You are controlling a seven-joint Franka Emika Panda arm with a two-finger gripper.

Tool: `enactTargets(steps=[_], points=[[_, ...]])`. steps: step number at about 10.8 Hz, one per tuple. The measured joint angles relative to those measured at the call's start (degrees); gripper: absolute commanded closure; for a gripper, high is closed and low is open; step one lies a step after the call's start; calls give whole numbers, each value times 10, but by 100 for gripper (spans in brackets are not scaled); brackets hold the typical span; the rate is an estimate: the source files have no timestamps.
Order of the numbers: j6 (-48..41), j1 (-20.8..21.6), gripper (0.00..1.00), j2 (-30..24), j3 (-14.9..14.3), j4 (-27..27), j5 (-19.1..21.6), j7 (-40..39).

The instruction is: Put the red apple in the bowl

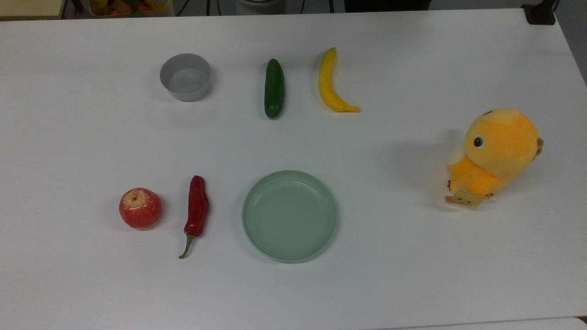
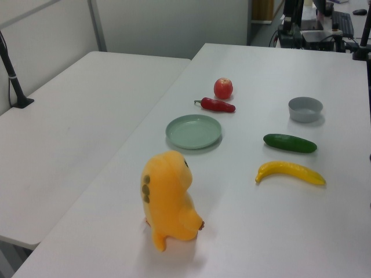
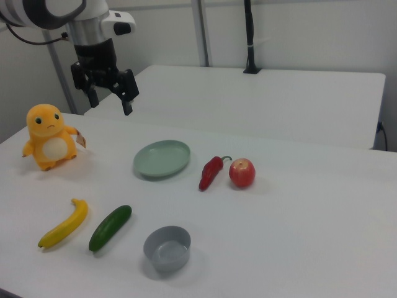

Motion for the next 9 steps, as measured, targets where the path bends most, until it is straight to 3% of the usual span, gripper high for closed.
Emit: enactTargets(steps=[9], points=[[0, 0, 0, 0, 2, -18, 1, -6]])
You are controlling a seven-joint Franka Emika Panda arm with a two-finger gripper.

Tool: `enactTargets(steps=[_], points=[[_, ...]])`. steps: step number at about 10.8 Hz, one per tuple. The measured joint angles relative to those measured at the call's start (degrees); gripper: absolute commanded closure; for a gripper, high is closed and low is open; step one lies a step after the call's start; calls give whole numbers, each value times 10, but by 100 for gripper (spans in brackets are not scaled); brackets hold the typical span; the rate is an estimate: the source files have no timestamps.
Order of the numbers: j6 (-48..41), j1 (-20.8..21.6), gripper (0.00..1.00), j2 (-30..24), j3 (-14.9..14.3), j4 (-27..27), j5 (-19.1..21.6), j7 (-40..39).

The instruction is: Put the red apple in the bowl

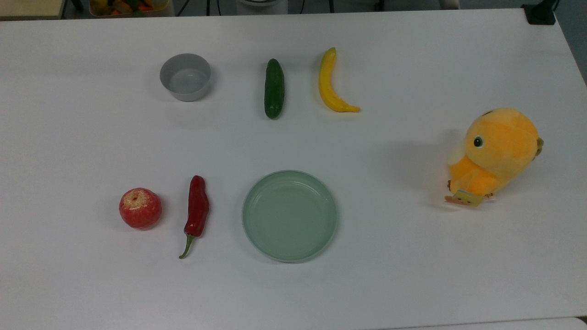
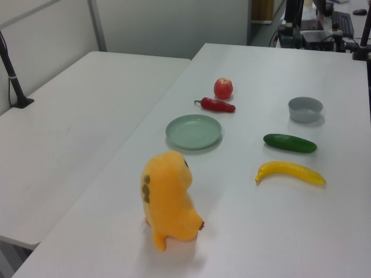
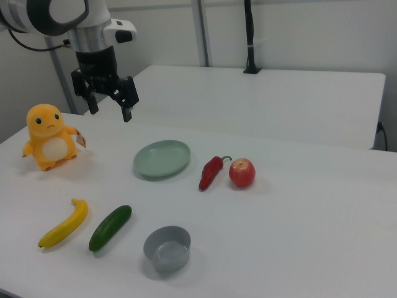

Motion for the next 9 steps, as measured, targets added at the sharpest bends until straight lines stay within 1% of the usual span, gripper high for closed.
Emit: enactTargets(steps=[3, 6, 7, 9], points=[[0, 1, 0, 7, 0, -2, 0, -1], [7, 3, 0, 40, 0, 1, 0, -4], [25, 3, 0, 59, 0, 12, 0, -5], [103, 1, 0, 100, 0, 39, -1, -5]])
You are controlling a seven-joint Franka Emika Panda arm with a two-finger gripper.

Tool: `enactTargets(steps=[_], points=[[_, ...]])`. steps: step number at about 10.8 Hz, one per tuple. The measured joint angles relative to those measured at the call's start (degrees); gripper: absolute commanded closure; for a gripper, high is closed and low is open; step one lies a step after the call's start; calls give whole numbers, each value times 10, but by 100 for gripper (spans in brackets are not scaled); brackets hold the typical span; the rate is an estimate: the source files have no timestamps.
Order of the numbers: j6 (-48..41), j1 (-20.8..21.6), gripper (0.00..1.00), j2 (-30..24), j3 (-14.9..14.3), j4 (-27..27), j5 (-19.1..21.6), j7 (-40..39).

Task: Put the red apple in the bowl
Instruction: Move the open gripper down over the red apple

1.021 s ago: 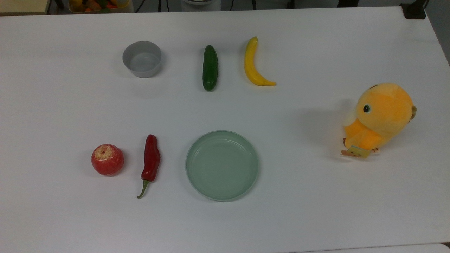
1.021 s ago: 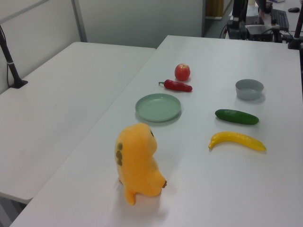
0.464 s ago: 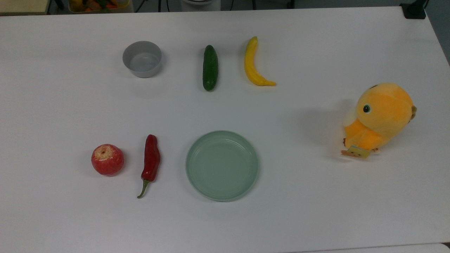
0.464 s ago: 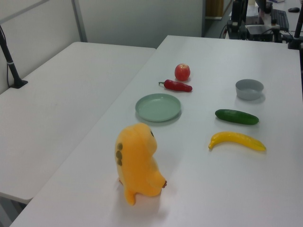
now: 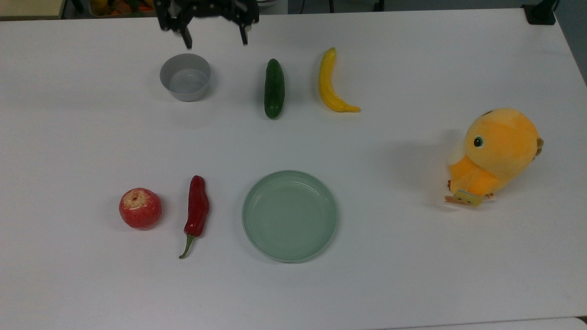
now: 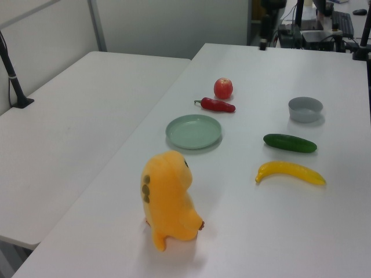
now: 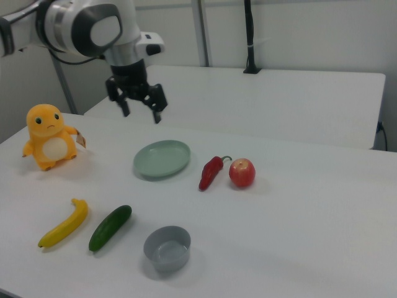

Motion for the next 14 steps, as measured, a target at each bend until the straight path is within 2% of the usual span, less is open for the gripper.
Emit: enactTargets(steps=[7, 10, 12, 14], points=[[325, -44, 0, 126, -8, 12, -2, -2], [415, -52, 0, 190, -15, 12, -9, -2], [462, -56, 0, 232, -15, 13, -37, -3], [484, -56, 0, 258, -15, 14, -49, -3]])
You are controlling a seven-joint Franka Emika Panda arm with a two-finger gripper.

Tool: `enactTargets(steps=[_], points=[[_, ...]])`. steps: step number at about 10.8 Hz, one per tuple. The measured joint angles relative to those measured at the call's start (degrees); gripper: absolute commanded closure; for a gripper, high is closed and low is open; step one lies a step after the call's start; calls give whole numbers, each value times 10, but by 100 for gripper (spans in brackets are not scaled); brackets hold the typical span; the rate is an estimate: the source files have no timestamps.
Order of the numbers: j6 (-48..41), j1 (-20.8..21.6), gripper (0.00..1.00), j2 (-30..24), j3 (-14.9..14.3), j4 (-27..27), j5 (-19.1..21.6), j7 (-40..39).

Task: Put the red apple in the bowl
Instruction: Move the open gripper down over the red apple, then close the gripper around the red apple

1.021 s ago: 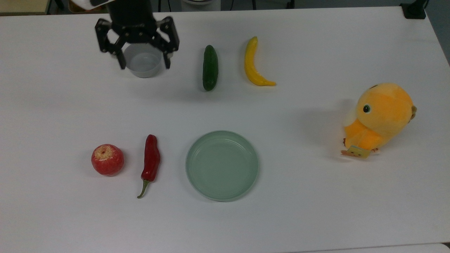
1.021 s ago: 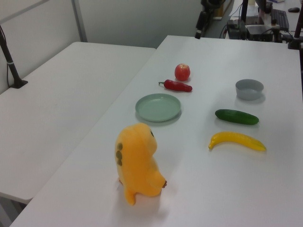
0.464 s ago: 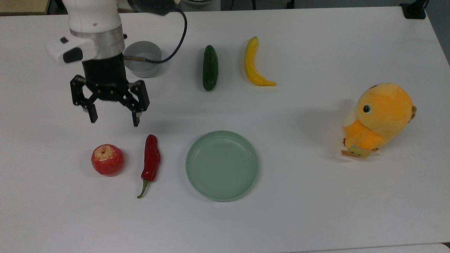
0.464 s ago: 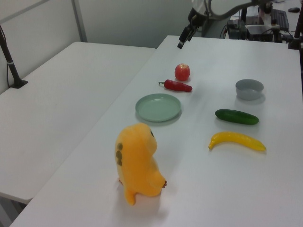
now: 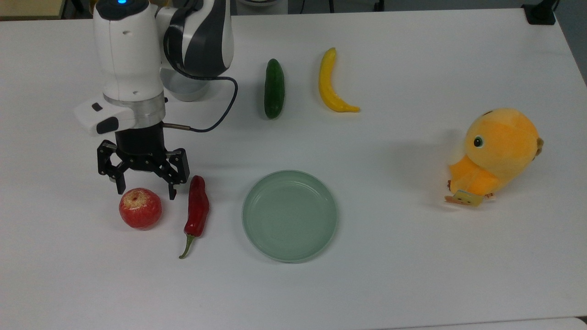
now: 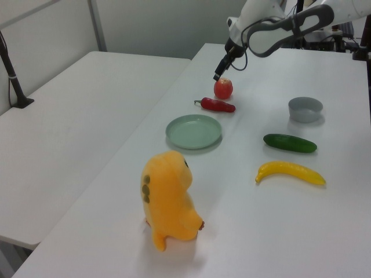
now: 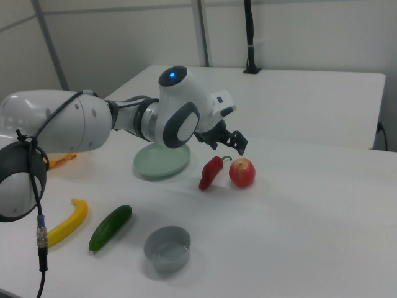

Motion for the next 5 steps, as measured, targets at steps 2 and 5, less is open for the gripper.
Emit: enactTargets(steps=[2, 5], points=[[20, 0, 0, 15, 0, 1, -11, 0], [57, -9, 0, 38, -1, 2, -38, 0]])
